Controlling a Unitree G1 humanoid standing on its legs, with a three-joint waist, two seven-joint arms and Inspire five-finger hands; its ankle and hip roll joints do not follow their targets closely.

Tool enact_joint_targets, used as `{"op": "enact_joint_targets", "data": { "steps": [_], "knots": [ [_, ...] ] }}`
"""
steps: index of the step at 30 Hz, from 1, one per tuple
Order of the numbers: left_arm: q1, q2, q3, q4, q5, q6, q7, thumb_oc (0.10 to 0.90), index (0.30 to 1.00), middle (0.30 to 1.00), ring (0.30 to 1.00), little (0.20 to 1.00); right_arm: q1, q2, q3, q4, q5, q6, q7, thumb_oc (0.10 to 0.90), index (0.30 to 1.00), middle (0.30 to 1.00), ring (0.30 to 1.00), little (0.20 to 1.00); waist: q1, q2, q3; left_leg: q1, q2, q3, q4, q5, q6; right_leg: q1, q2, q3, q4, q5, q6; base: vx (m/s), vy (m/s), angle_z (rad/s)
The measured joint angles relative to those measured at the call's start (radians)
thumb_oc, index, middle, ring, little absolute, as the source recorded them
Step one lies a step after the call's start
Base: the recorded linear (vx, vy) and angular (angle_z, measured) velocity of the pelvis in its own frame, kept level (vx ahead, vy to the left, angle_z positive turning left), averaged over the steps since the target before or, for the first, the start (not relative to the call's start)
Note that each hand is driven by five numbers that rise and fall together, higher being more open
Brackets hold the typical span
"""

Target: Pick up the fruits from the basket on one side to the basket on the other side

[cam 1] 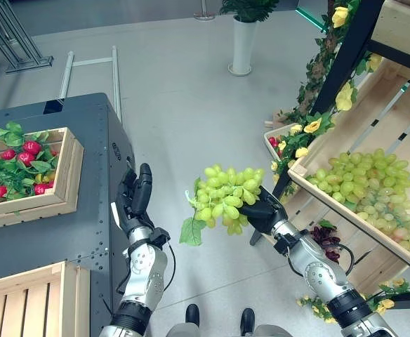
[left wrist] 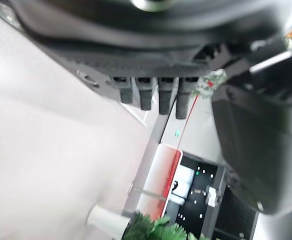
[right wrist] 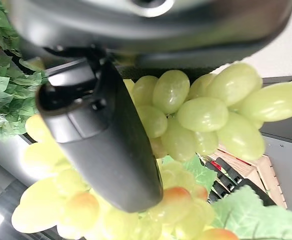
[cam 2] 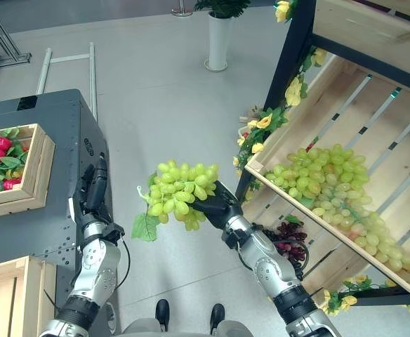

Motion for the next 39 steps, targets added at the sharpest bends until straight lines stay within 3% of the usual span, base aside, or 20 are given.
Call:
{"op": "enact_joint_targets", "data": {
  "steps": [8,9,10,11,12,16,20,22,24,25,28,30,32,33,34,36,39],
  "knots": [
    [0.044,-0.006,0.003,-0.001,0.015,0.002,-0.013,0.8,0.9,0.9,0.9,0.9,0.06,-0.037,0.001,0.005,-0.081,0.022,0.109,0.4,0.3,0.3,0.3,0.3,0.008,0.006,-0.004,-0.046,-0.004,-0.002,0.07,-0.006,-0.009,-0.016,-0.014,-0.004,0.018,-0.005,0.0,-0.18,0.015,0.03],
    [0.044,-0.006,0.003,0.0,0.015,0.002,-0.017,0.8,0.9,0.9,0.9,0.9,0.056,-0.046,0.001,0.012,-0.081,0.029,0.109,0.4,0.3,0.3,0.3,0.3,0.007,0.003,-0.006,-0.071,-0.011,-0.011,0.103,-0.002,-0.017,-0.036,-0.028,-0.003,0.03,-0.009,-0.006,-0.19,0.189,0.05],
    [0.044,-0.006,0.001,0.002,0.014,0.002,-0.016,0.8,0.9,0.9,0.9,0.9,0.048,-0.049,0.0,0.023,-0.081,0.037,0.109,0.4,0.3,0.3,0.3,0.3,0.002,-0.021,-0.005,-0.104,-0.035,-0.031,0.166,-0.002,-0.035,-0.051,-0.065,-0.002,0.032,0.003,-0.015,-0.19,0.277,-0.17],
    [0.053,-0.007,-0.001,0.005,0.014,0.002,-0.014,0.8,0.9,0.9,0.9,0.9,0.05,-0.052,0.002,0.023,-0.081,0.047,0.11,0.4,0.3,0.3,0.3,0.3,0.006,-0.044,-0.007,-0.122,-0.071,-0.044,0.263,-0.032,-0.028,-0.051,-0.103,0.018,0.039,0.008,-0.008,-0.14,0.271,-0.37],
    [0.058,-0.008,-0.001,0.006,0.015,0.001,-0.014,0.8,0.9,0.9,0.9,0.9,0.054,-0.059,0.002,0.021,-0.081,0.048,0.12,0.4,0.3,0.3,0.3,0.3,0.001,-0.043,-0.009,-0.099,-0.084,-0.051,0.288,-0.052,-0.011,-0.047,-0.119,0.038,0.045,0.013,0.002,-0.16,0.349,-0.52],
    [0.036,-0.005,-0.015,0.008,0.015,-0.011,-0.016,0.8,0.9,0.9,0.9,0.9,0.074,-0.077,-0.021,0.022,-0.081,0.043,0.127,0.4,0.3,0.3,0.3,0.3,-0.069,0.018,-0.035,0.033,-0.055,-0.109,0.045,-0.096,0.026,-0.071,-0.072,0.079,0.051,0.04,0.055,-0.19,0.262,-0.26],
    [0.003,0.002,-0.062,0.012,0.026,-0.011,-0.019,0.8,0.9,0.9,0.9,0.9,0.151,-0.052,-0.024,0.014,-0.083,0.042,0.126,0.4,0.3,0.3,0.3,0.3,-0.092,-0.035,-0.036,0.009,-0.112,-0.104,0.0,-0.046,0.063,-0.13,-0.127,0.114,0.039,0.07,0.099,-0.23,0.145,-0.1],
    [0.017,0.02,-0.079,0.012,0.03,-0.011,-0.016,0.8,0.9,0.9,0.9,0.9,0.18,-0.033,-0.022,0.007,-0.109,0.042,0.126,0.4,0.3,0.3,0.3,0.3,-0.094,-0.044,-0.03,-0.003,-0.129,-0.071,0.0,-0.036,0.079,-0.159,-0.15,0.108,0.048,0.087,0.113,-0.25,0.116,-0.26],
    [0.043,0.042,-0.052,0.011,0.029,-0.01,-0.003,0.8,0.9,0.9,0.9,0.9,0.179,-0.019,-0.013,-0.003,-0.112,0.043,0.127,0.4,0.3,0.3,0.3,0.3,-0.075,-0.044,-0.022,0.002,-0.119,0.011,0.0,-0.04,0.085,-0.192,-0.147,0.044,0.055,0.139,0.11,-0.23,0.07,-0.82],
    [0.043,0.047,-0.021,0.028,0.026,-0.01,0.009,0.8,0.9,0.9,0.9,0.9,0.175,-0.01,-0.013,-0.009,-0.111,0.042,0.133,0.4,0.3,0.3,0.3,0.3,-0.07,-0.038,-0.009,0.004,-0.102,0.054,0.004,-0.039,0.095,-0.209,-0.143,0.016,0.097,0.134,0.108,-0.18,0.055,-0.82],
    [0.037,0.039,-0.001,0.041,0.026,-0.01,0.015,0.8,0.9,0.9,0.9,0.9,0.16,-0.025,-0.013,-0.01,-0.112,0.041,0.152,0.4,0.3,0.3,0.3,0.3,-0.046,0.02,0.023,0.017,-0.019,0.114,0.003,-0.032,0.084,-0.274,-0.144,-0.032,0.417,0.025,0.083,-0.12,-0.065,-0.43],
    [0.039,0.037,0.012,0.038,0.026,-0.011,0.023,0.8,0.9,0.9,0.9,0.9,0.152,-0.027,-0.006,-0.011,-0.114,0.037,0.169,0.4,0.3,0.3,0.3,0.3,-0.006,0.02,0.023,0.019,0.013,0.137,0.002,-0.032,0.077,-0.255,-0.189,-0.062,0.526,-0.035,0.076,-0.07,-0.248,-0.39],
    [0.041,0.036,0.032,0.039,0.024,-0.011,0.038,0.8,0.9,0.9,0.9,0.9,0.145,-0.024,0.001,-0.021,-0.122,0.033,0.173,0.4,0.3,0.3,0.3,0.3,0.019,0.002,0.017,0.018,0.016,0.136,0.0,-0.027,0.037,-0.19,-0.216,-0.06,0.421,-0.066,0.089,-0.09,-0.216,-0.25],
    [0.04,0.045,0.052,0.039,0.024,-0.011,0.053,0.8,0.9,0.9,0.9,0.9,0.134,-0.011,0.004,-0.023,-0.129,0.026,0.182,0.4,0.3,0.3,0.3,0.3,0.025,-0.031,0.015,0.014,0.007,0.137,0.001,-0.018,0.017,-0.114,-0.218,-0.052,0.253,-0.081,0.111,-0.11,-0.16,-0.26],
    [0.041,0.043,0.063,0.05,0.025,-0.015,0.069,0.8,0.9,0.9,0.9,0.9,0.115,-0.014,0.006,-0.016,-0.143,0.024,0.197,0.4,0.3,0.3,0.3,0.3,0.028,-0.03,0.014,0.012,0.013,0.131,0.001,-0.011,-0.003,-0.084,-0.19,-0.062,0.167,-0.06,0.135,-0.1,-0.138,-0.4],
    [0.044,0.033,0.076,0.059,0.013,-0.016,0.098,0.8,0.9,0.9,0.9,0.9,0.084,-0.033,0.009,-0.019,-0.15,0.024,0.204,0.4,0.3,0.3,0.3,0.3,0.025,-0.016,0.009,0.01,0.051,0.136,-0.001,-0.003,-0.017,-0.058,-0.139,-0.03,0.085,-0.016,0.113,-0.04,-0.08,-0.55],
    [0.045,0.016,0.078,0.063,0.016,-0.016,0.095,0.8,0.9,0.9,0.9,0.9,0.054,-0.064,-0.031,-0.021,-0.15,0.024,0.215,0.4,0.3,0.3,0.3,0.3,-0.002,-0.018,0.008,0.016,0.083,0.135,-0.001,-0.005,-0.029,-0.033,-0.096,-0.005,-0.001,0.037,0.088,0.04,-0.073,-0.42]
  ]
}}
